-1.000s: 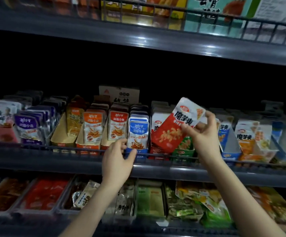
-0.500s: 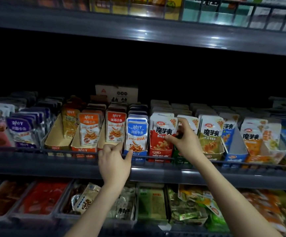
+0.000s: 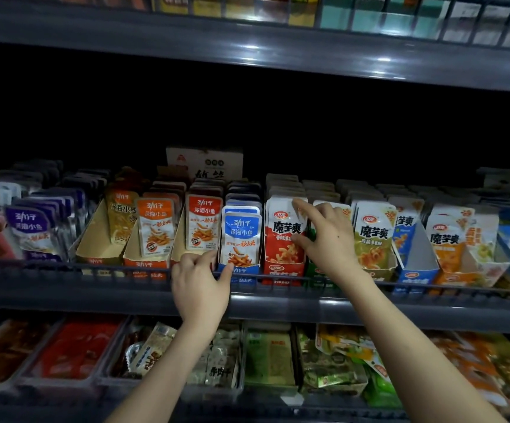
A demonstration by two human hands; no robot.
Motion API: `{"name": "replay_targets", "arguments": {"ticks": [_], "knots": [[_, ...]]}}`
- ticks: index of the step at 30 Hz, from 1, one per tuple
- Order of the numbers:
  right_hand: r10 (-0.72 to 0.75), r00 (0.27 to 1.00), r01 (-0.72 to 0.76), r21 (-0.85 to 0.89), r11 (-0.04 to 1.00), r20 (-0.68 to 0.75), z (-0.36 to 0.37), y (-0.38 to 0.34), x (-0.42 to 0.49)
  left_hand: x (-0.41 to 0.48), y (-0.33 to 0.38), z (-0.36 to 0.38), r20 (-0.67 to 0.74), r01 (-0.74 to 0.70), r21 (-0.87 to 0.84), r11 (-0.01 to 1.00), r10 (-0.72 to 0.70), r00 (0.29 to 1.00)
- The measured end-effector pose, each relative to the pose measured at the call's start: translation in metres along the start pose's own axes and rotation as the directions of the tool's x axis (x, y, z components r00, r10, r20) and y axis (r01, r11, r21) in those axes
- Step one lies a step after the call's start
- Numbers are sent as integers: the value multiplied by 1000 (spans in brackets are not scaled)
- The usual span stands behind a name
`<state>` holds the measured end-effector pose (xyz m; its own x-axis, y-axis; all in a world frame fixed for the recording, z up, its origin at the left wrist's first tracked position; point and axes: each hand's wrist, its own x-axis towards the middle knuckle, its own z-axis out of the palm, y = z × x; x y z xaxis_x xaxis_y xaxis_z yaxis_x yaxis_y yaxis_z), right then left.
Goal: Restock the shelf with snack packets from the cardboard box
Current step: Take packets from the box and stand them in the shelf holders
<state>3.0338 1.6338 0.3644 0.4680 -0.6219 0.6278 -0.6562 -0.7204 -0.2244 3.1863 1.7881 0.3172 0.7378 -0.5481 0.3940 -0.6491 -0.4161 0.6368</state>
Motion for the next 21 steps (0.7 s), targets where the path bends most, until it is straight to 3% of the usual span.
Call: {"name": "replay_targets", "arguments": {"ticks": [5, 9, 15, 21], "knots": [[100, 992, -89, 129, 988, -80, -19, -8, -24, -3, 1, -9, 28, -1, -38, 999, 2, 1000], [141, 987, -119, 251, 961, -74, -43, -22, -75, -26, -4, -33, -49, -7, -114, 993, 2, 999], [181, 982, -189, 313, 931, 56, -50, -38, -187, -90, -63, -54, 2, -6, -71, 997, 6, 1000], [169, 937, -259, 283, 923, 306, -22, -47, -294, -168, -136, -57, 132, 40, 53, 998, -47, 990]]}}
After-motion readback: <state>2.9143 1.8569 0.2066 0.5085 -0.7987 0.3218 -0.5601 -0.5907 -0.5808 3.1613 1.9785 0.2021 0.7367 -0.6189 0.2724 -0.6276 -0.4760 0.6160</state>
